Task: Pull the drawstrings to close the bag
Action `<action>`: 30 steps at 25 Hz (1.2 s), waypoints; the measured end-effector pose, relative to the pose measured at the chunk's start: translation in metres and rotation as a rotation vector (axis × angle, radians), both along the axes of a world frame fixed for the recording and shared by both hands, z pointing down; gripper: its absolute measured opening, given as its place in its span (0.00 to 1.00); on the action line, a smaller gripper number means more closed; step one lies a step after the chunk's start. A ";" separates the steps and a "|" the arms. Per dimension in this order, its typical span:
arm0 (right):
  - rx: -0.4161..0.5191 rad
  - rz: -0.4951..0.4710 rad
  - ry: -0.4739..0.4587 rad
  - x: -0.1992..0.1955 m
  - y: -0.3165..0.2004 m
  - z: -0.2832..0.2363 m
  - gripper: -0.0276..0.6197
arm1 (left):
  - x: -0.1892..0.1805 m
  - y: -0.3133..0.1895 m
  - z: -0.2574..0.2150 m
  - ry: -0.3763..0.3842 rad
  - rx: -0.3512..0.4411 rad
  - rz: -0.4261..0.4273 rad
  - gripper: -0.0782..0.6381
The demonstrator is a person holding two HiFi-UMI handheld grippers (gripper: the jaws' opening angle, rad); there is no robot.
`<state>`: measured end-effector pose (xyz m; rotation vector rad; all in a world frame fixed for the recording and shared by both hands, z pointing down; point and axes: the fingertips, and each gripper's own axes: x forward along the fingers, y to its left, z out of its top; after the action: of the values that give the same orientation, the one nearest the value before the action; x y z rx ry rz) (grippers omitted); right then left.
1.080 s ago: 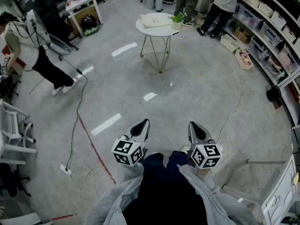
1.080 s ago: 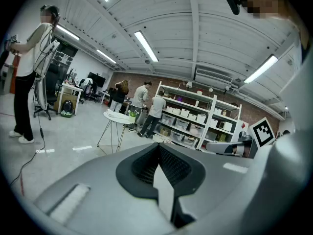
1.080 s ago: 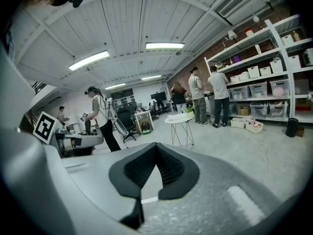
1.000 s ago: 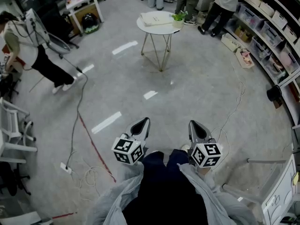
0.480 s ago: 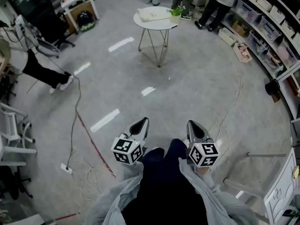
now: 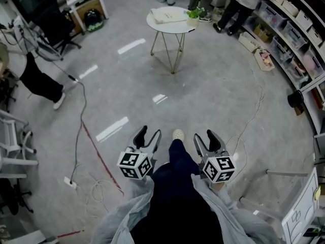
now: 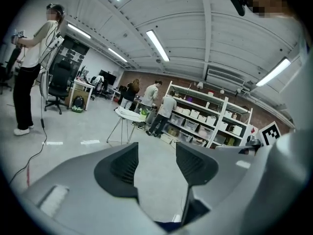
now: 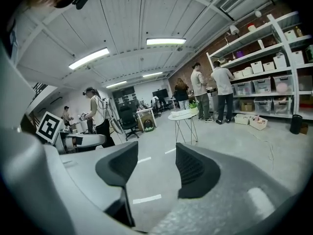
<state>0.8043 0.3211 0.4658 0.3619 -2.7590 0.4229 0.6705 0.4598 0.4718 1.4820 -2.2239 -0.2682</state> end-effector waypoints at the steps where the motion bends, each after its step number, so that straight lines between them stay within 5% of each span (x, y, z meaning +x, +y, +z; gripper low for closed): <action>1: -0.002 -0.011 0.001 -0.005 -0.003 0.001 0.41 | -0.004 -0.002 0.000 -0.005 -0.004 -0.003 0.45; 30: 0.033 -0.106 -0.019 -0.232 -0.190 -0.008 0.40 | -0.211 -0.166 -0.022 -0.080 0.004 -0.066 0.43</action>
<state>0.5726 0.1307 0.4582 0.2195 -2.7910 0.3565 0.4590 0.2940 0.4493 1.4462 -2.3400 -0.2380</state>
